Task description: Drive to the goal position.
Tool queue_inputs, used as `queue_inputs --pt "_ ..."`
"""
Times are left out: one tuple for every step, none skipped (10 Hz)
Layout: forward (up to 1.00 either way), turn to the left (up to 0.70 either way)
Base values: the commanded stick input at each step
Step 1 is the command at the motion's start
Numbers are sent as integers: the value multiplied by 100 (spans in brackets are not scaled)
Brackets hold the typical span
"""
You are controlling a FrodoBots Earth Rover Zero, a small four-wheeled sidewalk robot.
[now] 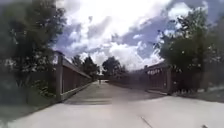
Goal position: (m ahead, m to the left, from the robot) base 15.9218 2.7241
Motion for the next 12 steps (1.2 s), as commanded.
queue_inputs --pt "100 12" --pt "100 0" --pt "100 0" --pt "100 0" --pt "100 0" --pt "100 0" --pt "100 0" --pt "100 0" --pt "100 0" --pt "100 0" --pt "100 0" --pt "100 0"
